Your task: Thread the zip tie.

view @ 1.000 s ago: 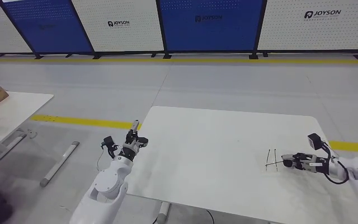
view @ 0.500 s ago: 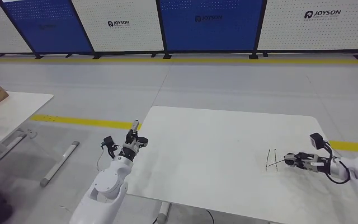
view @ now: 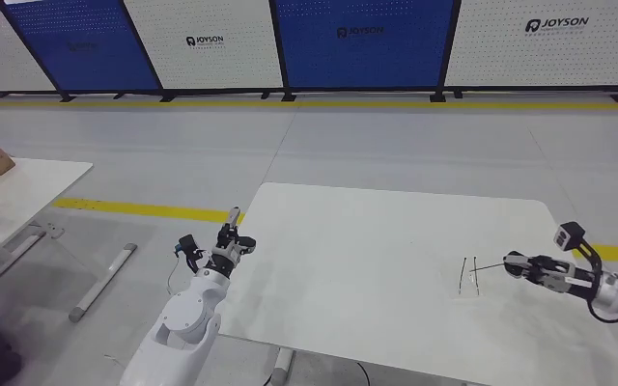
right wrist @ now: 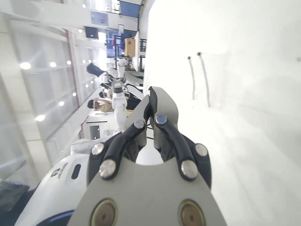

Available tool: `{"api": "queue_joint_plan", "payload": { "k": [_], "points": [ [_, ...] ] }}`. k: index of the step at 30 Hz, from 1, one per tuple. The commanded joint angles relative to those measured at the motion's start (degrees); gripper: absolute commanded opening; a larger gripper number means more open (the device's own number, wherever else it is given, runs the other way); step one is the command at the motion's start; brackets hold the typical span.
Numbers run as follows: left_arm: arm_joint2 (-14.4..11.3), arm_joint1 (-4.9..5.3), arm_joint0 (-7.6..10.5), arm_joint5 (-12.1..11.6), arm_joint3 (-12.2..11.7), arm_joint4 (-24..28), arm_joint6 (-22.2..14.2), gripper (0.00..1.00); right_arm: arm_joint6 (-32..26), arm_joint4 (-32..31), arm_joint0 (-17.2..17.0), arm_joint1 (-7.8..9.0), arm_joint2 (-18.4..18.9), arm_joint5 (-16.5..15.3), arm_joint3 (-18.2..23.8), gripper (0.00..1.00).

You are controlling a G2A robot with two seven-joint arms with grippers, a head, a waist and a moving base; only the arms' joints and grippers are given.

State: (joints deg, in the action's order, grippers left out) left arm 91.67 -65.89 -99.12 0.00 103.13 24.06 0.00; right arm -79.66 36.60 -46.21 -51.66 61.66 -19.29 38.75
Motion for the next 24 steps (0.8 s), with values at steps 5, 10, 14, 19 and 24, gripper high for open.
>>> {"api": "queue_joint_plan", "payload": {
  "k": [5, 10, 14, 19, 24],
  "points": [
    [0.0, 0.0, 0.0, 0.0, 0.0, 0.0, 0.0, 1.0, 0.02, 2.67, -2.25, 0.84, -0.68, 0.86, 4.43, 0.0],
    [0.0, 0.0, 0.0, 0.0, 0.0, 0.0, 0.0, 1.0, 0.02, 2.67, -2.25, 0.84, -0.68, 0.86, 4.43, 0.0],
    [0.0, 0.0, 0.0, 0.0, 0.0, 0.0, 0.0, 1.0, 3.86, 4.05, -4.23, 0.47, -0.6, 1.61, 6.69, 0.0],
    [0.0, 0.0, 0.0, 0.0, 0.0, 0.0, 0.0, 1.0, 4.1, 12.41, -8.02, -0.74, -0.28, 1.57, 13.16, 0.0],
    [0.0, 0.0, 0.0, 0.0, 0.0, 0.0, 0.0, 1.0, 12.16, 10.99, -10.26, -1.58, -1.07, 0.77, 20.96, 0.0]
  ]
}}
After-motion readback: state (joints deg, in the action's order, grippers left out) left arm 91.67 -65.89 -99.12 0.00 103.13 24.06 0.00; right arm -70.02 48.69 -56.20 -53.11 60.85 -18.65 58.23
